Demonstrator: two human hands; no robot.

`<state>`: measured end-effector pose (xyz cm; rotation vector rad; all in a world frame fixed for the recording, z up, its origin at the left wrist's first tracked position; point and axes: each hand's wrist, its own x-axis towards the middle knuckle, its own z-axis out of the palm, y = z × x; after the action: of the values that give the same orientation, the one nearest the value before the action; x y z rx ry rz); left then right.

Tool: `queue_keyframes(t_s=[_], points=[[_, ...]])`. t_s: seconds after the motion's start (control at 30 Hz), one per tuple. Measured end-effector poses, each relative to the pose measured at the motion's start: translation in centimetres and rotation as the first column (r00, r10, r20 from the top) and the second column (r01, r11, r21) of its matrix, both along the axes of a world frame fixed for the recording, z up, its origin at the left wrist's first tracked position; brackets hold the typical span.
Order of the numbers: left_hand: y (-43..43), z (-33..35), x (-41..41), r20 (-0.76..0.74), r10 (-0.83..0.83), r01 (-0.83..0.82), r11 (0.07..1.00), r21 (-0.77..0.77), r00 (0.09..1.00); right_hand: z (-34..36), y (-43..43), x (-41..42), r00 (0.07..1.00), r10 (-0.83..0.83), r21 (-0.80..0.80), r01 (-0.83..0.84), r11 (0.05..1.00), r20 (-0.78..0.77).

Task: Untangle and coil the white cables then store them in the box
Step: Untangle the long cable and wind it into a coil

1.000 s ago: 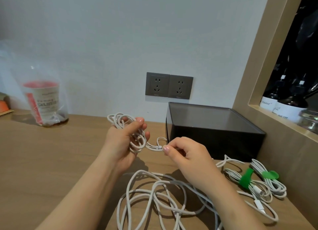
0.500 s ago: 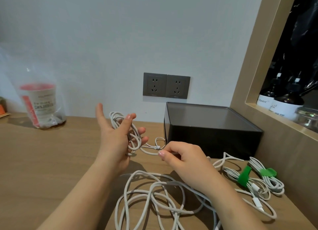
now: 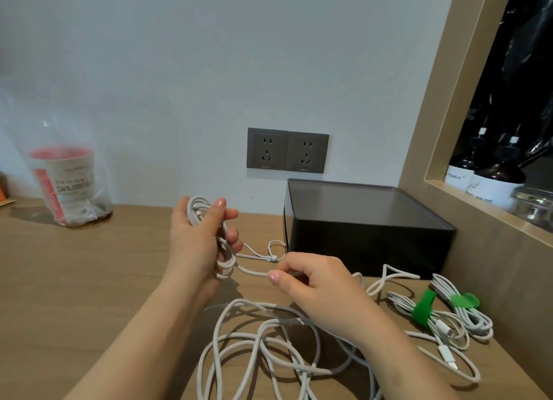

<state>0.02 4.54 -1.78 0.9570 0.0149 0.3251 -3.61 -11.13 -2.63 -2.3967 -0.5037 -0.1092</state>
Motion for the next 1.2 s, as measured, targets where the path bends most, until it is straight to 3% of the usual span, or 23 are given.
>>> queue_keyframes(t_s=[0.17, 0.3, 0.4, 0.6, 0.67, 0.77, 0.9, 0.97, 1.07, 1.2], points=[[0.7, 0.2, 0.6, -0.102, -0.131, 0.105, 0.968, -0.227, 0.986, 0.0, -0.4, 0.1, 0.997, -0.071, 0.003, 0.071, 0.997, 0.002], [1.5, 0.5, 0.6, -0.086, -0.311, 0.244, 0.864, -0.440, 0.946, 0.3, -1.4, 0.3, 0.972, -0.235, -0.057, 0.236, 0.970, 0.029], [2.2, 0.6, 0.5, -0.035, -0.423, 0.349, 0.790, -0.504, 0.906, 0.9, -2.4, 0.5, 0.930, -0.358, 0.007, 0.358, 0.934, 0.090], [1.1, 0.5, 0.1, -0.053, -0.387, 0.366, 0.902, -0.229, 0.921, 0.8, -2.6, 0.5, 0.858, -0.467, 0.127, 0.450, 0.884, 0.214], [1.1, 0.5, 0.4, -0.049, -0.272, 0.264, 0.957, -0.121, 0.961, 0.9, -2.7, 0.5, 0.861, -0.445, 0.130, 0.426, 0.895, 0.247], [2.3, 0.5, 1.0, -0.020, -0.048, 0.047, 0.997, -0.062, 0.999, 1.4, -3.5, 0.5, 0.916, -0.347, 0.008, 0.353, 0.936, 0.199], [3.3, 0.6, 1.3, 0.017, 0.050, -0.049, 0.998, -0.046, 0.999, 1.3, -4.3, 0.8, 0.923, -0.332, -0.082, 0.353, 0.932, 0.195], [2.5, 0.2, 1.0, 0.022, 0.080, -0.082, 0.985, 0.153, 0.997, 1.1, -4.0, 1.0, 0.915, -0.319, -0.075, 0.347, 0.935, 0.246], [1.6, -0.5, 0.8, 0.035, 0.135, -0.135, 0.869, 0.477, 0.990, 0.9, -3.5, 1.1, 0.938, -0.244, -0.017, 0.256, 0.967, 0.246], [1.5, -0.4, 0.4, -0.011, 0.091, -0.074, 0.862, 0.502, 0.996, 0.8, -3.5, 1.0, 0.959, -0.174, 0.000, 0.179, 0.984, 0.226]])
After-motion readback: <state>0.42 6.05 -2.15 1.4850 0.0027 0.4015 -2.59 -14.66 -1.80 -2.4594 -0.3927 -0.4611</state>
